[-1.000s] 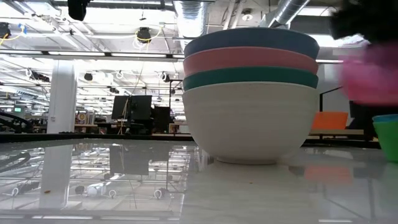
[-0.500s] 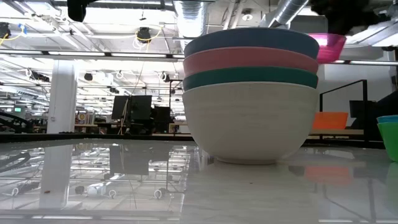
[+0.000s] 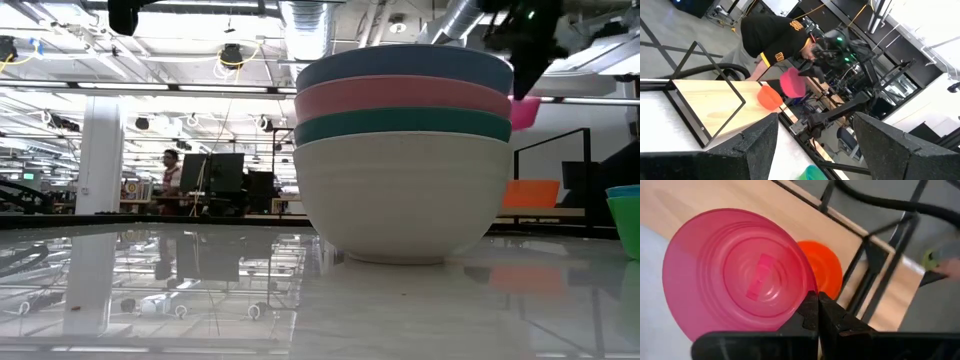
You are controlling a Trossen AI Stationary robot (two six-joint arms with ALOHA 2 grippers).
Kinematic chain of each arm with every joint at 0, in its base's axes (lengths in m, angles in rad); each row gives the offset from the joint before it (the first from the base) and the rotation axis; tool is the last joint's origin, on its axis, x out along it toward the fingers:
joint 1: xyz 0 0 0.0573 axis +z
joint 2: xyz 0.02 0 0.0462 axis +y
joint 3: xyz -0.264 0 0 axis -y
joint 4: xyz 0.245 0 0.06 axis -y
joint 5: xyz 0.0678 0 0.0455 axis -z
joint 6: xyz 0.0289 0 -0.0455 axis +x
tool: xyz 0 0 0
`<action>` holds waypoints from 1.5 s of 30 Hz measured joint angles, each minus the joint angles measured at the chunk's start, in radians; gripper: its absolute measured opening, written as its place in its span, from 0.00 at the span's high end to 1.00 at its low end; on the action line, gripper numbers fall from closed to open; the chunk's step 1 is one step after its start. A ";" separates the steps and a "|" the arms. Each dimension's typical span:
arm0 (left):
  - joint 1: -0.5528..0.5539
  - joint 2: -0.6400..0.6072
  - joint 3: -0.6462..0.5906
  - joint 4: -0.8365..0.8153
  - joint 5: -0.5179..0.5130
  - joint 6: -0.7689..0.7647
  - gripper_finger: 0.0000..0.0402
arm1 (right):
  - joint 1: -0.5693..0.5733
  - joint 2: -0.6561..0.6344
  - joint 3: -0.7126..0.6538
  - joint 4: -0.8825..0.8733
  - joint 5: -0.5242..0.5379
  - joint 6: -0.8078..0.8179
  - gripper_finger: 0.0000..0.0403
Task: Place and stack bowls onto a shelf
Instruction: Stack the pink transparent bowl on top of the orange transparent bowl on the shelf
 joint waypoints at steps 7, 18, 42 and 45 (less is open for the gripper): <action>0.000 0.000 0.000 -0.009 0.000 0.000 0.39 | -0.093 0.195 0.000 -0.005 0.043 -0.387 0.96; 0.000 0.000 0.000 -0.025 0.000 -0.028 0.39 | -0.191 0.281 0.000 0.067 0.032 -0.527 0.96; 0.000 0.000 0.000 -0.050 -0.015 -0.038 0.39 | -0.204 0.352 -0.001 0.081 0.042 -0.464 0.96; 0.000 0.000 0.000 -0.050 -0.011 -0.038 0.39 | -0.204 0.352 -0.001 0.082 0.039 -0.442 0.95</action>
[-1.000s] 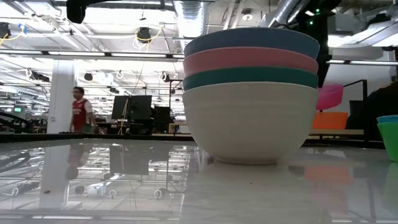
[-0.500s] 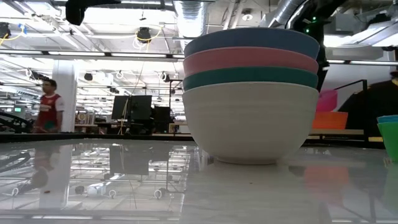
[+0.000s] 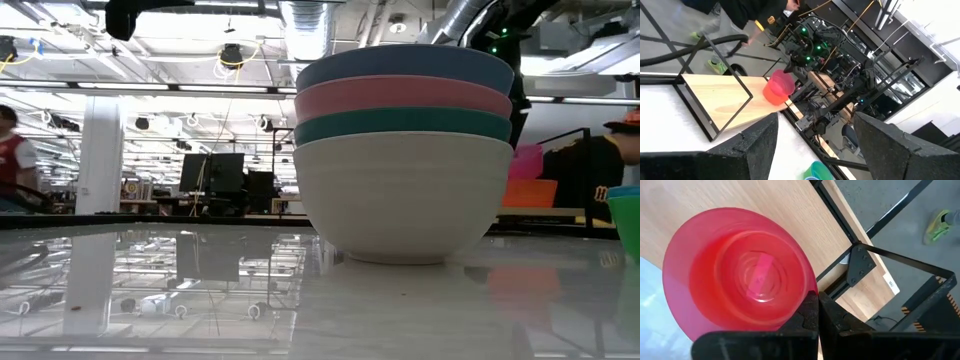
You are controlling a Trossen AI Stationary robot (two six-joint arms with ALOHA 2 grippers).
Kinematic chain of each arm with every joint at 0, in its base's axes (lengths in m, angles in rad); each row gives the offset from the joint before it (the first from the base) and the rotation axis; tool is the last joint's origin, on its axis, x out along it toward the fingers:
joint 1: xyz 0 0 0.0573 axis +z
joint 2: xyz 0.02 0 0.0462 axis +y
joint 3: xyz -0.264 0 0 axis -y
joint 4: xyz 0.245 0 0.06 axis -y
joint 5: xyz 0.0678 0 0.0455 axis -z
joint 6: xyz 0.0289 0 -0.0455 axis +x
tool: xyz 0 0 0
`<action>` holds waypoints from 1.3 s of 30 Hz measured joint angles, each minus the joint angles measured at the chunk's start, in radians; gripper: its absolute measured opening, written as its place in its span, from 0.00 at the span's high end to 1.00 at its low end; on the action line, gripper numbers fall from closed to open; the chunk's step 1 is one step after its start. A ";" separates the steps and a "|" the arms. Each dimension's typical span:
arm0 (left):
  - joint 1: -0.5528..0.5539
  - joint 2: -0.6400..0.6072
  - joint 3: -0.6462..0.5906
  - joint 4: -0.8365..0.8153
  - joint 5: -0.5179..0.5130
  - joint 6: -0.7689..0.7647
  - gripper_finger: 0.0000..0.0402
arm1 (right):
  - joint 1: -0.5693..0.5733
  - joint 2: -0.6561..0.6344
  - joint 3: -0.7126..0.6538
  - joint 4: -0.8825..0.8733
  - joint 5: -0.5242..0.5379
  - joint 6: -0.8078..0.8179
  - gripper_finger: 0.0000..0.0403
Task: Place and stack bowls onto a shelf
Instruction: Stack the pink transparent bowl on top of the orange transparent bowl on the shelf
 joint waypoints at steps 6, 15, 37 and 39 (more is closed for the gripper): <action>0.000 0.000 0.000 0.000 0.001 0.000 0.39 | 0.000 0.000 0.000 0.003 -0.032 0.027 0.80; 0.000 0.000 0.000 0.000 0.001 0.000 0.39 | 0.002 -0.004 0.002 0.007 -0.041 0.028 0.76; 0.000 0.000 0.000 0.000 0.000 0.011 0.39 | 0.020 -0.018 0.031 -0.156 -0.102 0.057 0.96; 0.000 0.000 0.000 0.000 0.000 0.010 0.39 | 0.019 -0.018 0.031 -0.138 -0.100 0.057 0.96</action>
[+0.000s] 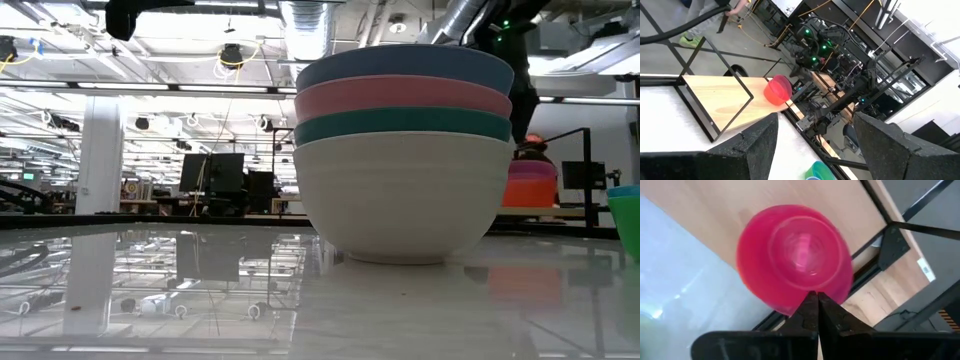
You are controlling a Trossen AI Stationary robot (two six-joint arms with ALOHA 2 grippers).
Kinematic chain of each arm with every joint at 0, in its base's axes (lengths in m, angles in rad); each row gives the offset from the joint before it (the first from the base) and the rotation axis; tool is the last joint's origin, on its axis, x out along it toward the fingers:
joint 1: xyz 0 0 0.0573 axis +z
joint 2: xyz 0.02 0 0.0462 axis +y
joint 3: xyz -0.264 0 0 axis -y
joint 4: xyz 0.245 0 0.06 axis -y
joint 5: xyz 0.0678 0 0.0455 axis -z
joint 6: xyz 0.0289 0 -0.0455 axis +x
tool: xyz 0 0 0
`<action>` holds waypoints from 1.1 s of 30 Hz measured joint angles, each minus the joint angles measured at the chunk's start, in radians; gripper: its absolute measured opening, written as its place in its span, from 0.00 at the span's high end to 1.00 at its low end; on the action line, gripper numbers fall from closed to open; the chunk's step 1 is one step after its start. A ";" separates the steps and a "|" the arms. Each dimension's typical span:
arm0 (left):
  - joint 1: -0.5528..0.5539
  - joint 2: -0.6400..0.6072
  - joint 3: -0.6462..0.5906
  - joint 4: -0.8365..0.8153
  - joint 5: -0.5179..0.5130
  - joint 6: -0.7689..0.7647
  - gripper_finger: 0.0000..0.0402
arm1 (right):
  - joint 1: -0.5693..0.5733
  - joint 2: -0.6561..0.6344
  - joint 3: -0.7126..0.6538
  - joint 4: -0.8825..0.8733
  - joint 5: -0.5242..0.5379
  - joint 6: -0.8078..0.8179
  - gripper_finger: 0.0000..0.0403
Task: Place and stack bowls onto a shelf
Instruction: Stack the pink transparent bowl on top of the orange transparent bowl on the shelf
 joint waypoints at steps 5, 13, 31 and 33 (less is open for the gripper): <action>0.000 0.000 0.000 0.000 0.000 0.000 0.39 | 0.001 0.005 0.000 0.022 0.002 0.000 0.96; 0.000 0.000 0.000 0.000 0.000 -0.007 0.39 | 0.001 0.080 0.000 0.035 0.060 0.000 0.96; 0.000 0.000 0.000 0.000 -0.005 0.000 0.39 | 0.007 0.163 0.001 0.071 0.234 0.047 0.96; 0.000 0.000 0.000 0.000 -0.006 0.000 0.39 | 0.001 0.163 0.001 0.076 0.234 0.055 0.96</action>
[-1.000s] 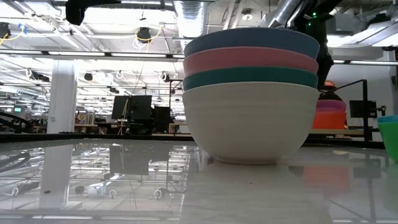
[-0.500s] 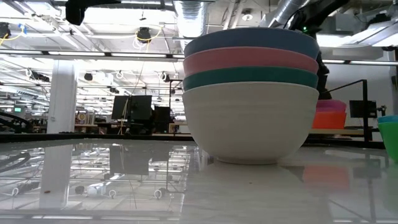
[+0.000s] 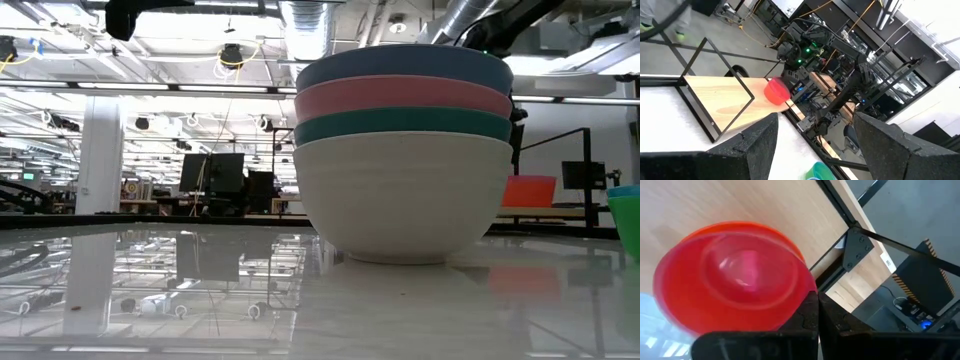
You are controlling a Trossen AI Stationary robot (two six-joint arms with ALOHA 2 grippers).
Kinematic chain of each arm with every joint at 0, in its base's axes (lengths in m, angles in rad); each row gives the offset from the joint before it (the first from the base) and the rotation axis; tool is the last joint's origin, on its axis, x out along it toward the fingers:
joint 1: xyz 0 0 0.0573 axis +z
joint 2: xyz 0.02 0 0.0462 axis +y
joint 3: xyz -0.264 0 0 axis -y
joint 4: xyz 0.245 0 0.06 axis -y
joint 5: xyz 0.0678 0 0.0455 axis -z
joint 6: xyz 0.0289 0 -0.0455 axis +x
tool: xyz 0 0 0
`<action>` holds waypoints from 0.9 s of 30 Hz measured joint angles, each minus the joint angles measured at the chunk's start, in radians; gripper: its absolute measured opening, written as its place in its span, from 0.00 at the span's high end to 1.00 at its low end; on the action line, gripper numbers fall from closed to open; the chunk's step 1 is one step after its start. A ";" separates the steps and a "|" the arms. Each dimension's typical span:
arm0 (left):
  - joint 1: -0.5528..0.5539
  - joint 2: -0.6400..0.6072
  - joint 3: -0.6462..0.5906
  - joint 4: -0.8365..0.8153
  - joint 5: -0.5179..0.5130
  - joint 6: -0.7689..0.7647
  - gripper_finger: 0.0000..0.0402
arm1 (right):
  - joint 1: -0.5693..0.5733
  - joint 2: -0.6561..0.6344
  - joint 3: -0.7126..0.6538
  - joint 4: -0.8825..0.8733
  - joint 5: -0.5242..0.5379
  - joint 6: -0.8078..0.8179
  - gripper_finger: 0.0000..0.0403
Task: Place and stack bowls onto a shelf
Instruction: Stack the pink transparent bowl on top of the orange transparent bowl on the shelf, then stack the blue transparent bowl on top of the pink transparent bowl on the shelf
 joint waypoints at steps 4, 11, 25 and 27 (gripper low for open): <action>0.000 0.000 0.000 0.000 -0.001 0.000 0.39 | -0.001 0.000 0.000 0.003 0.000 0.034 0.96; 0.000 0.000 0.000 0.000 -0.001 0.001 0.39 | 0.026 -0.016 0.000 0.006 -0.071 0.059 0.96; 0.000 0.000 0.000 0.000 0.005 0.001 0.39 | 0.539 -0.247 -0.036 -0.176 -0.544 0.235 0.89; 0.000 0.000 0.000 0.000 0.009 0.001 0.39 | 0.644 -0.302 -0.083 -0.156 -0.564 0.291 0.86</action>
